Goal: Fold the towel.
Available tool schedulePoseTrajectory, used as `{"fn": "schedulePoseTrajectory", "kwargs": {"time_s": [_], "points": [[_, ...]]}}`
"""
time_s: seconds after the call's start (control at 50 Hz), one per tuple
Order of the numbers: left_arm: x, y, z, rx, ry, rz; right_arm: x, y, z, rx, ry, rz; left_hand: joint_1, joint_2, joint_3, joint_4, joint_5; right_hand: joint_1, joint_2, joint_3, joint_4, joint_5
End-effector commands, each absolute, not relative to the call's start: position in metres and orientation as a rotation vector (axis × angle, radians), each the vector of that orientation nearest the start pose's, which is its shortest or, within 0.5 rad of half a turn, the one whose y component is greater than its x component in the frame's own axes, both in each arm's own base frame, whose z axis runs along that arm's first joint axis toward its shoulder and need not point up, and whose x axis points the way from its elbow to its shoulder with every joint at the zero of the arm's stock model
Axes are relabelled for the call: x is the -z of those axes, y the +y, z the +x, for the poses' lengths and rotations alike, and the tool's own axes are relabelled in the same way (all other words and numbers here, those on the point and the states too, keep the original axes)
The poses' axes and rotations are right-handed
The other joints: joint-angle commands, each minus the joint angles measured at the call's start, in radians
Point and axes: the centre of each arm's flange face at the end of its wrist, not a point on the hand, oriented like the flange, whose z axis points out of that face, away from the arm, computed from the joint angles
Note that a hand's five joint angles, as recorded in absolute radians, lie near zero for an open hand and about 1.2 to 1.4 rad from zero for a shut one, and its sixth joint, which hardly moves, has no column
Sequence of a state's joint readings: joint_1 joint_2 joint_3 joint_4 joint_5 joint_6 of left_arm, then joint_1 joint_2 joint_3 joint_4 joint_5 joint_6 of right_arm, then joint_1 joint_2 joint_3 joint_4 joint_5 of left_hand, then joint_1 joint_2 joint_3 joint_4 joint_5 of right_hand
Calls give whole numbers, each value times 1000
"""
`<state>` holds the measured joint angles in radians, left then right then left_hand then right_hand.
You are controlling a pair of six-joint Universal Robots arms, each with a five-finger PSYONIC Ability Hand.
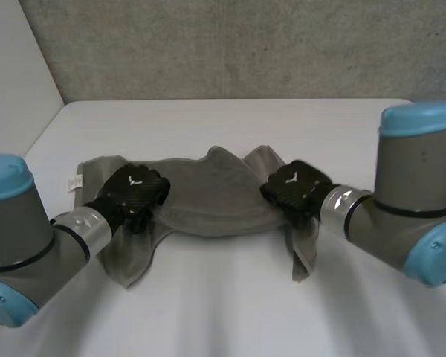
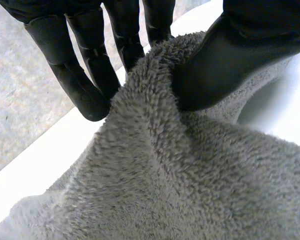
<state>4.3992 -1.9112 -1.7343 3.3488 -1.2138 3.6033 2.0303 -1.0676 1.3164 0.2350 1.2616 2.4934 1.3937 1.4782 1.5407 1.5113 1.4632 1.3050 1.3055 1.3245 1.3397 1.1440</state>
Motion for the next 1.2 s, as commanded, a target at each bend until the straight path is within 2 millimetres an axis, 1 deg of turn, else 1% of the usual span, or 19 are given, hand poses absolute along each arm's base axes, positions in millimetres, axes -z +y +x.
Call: {"fn": "schedulePoseTrajectory", "kwargs": {"time_s": [0.02,0.08,0.14,0.18,0.2,0.24,0.28,0.3,0.32,0.34,0.36,0.38,0.48,0.52,0.56,0.7,0.9,1.06,1.2], "points": [[-215,-273,-264,2134,2196,1320,-243,-262,294,1698,2014,-1387,3,-82,-144,-115,-242,91,91,72,57,78],[-215,-275,-266,2137,2184,1330,-237,-266,296,1676,2025,-1389,3,-82,-144,-115,-242,91,91,72,57,78],[-196,-281,-271,2081,2235,1356,-217,-274,300,1617,2061,-1402,-147,-231,-294,-264,-391,91,91,72,57,78],[-179,-286,-275,2028,2286,1368,-208,-277,304,1597,2071,-1407,-798,-882,-945,-915,-1042,91,91,72,57,78],[-179,-286,-275,2028,2286,1368,-201,-283,306,1592,2081,-1408,-801,-886,-949,-919,-1046,91,91,72,57,78],[-169,-288,-278,1998,2310,1374,-192,-289,308,1581,2105,-1405,-1214,-1299,-1361,-1332,-1458,91,91,72,57,78],[-169,-289,-277,1988,2311,1356,-183,-297,310,1582,2132,-1401,-1213,-1297,-1360,-1330,-1457,31,31,12,-3,18],[-170,-290,-276,1986,2310,1327,-176,-307,310,1604,2178,-1388,-1213,-1297,-1360,-1330,-1457,-434,-435,-454,-469,-448],[-170,-290,-276,1986,2310,1327,-176,-307,310,1605,2178,-1388,-1213,-1297,-1360,-1330,-1457,-439,-440,-459,-474,-453],[-173,-291,-274,1985,2307,1291,-176,-314,311,1636,2203,-1375,-1213,-1297,-1360,-1330,-1457,-919,-919,-938,-953,-932],[-173,-291,-274,1985,2307,1291,-176,-314,311,1636,2204,-1375,-1213,-1297,-1360,-1330,-1457,-924,-924,-943,-958,-937],[-174,-291,-272,1973,2308,1256,-178,-318,310,1670,2227,-1354,-1210,-1294,-1357,-1327,-1454,-1131,-1131,-1150,-1165,-1144],[-197,-283,-258,1996,2287,1112,-180,-321,303,1743,2243,-1312,-1210,-1294,-1357,-1327,-1454,-1131,-1131,-1150,-1165,-1144],[-209,-275,-253,2021,2274,1068,-196,-315,299,1805,2212,-1292,-1204,-1288,-1351,-1321,-1448,-1131,-1131,-1150,-1165,-1144],[-221,-255,-243,2053,2260,1019,-226,-296,289,1932,2136,-1256,-1195,-1279,-1342,-1312,-1439,-1131,-1131,-1150,-1165,-1144],[-233,-215,-225,2101,2268,927,-237,-257,270,2023,2080,-1225,-1166,-1250,-1313,-1283,-1410,-1131,-1131,-1150,-1165,-1144],[-181,-182,-214,1872,2571,843,-201,-202,236,1851,2217,-1251,-925,-1009,-1072,-1042,-1169,-1091,-1092,-1111,-1126,-1105],[-137,-191,-211,1616,2689,795,-178,-194,233,1865,2199,-1104,-939,-1024,-1086,-1057,-1183,-1050,-1050,-1069,-1085,-1063],[-123,-207,-211,1585,2676,694,-156,-192,236,1848,2208,-1100,-945,-1030,-1092,-1063,-1189,-1015,-1015,-1034,-1049,-1028]]}}
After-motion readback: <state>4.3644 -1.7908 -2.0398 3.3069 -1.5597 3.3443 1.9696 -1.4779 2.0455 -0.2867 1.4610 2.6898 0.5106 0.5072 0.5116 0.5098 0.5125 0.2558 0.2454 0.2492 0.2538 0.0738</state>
